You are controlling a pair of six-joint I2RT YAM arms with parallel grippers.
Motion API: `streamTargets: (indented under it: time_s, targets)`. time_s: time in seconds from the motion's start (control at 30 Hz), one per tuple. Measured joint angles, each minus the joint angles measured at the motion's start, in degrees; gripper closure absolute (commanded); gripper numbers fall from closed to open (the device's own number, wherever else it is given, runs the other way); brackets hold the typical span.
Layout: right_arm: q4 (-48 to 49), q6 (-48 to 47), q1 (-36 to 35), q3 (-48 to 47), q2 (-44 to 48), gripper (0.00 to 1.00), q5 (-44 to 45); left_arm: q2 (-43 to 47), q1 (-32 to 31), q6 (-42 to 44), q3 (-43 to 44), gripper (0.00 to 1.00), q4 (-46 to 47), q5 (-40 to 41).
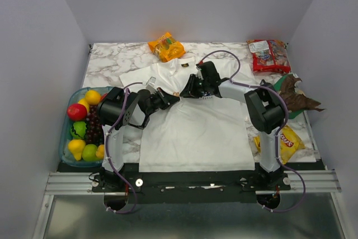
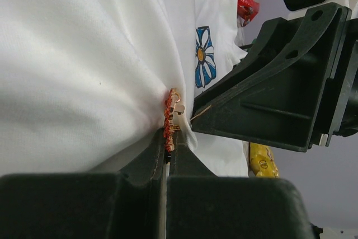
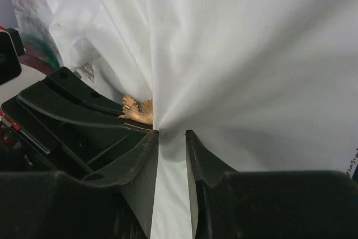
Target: Pin the brooch onto the clothing
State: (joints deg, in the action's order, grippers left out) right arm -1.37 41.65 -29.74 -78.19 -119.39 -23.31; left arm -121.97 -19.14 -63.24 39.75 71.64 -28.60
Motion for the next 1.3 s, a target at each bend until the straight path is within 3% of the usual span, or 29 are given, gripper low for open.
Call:
streamTargets:
  time_s: [0.8, 1.3]
  targets:
    - [1.4, 0.3, -0.3, -1.4, -2.6, 0.70, -1.4, -1.0, 0.0, 0.0, 0.2, 1.00, 0.0, -0.5]
    - [3.1, -2.8, -0.2, -1.4, -2.7, 0.75, -1.2, -0.4, 0.3, 0.0, 6.0, 1.00, -12.7, -4.0]
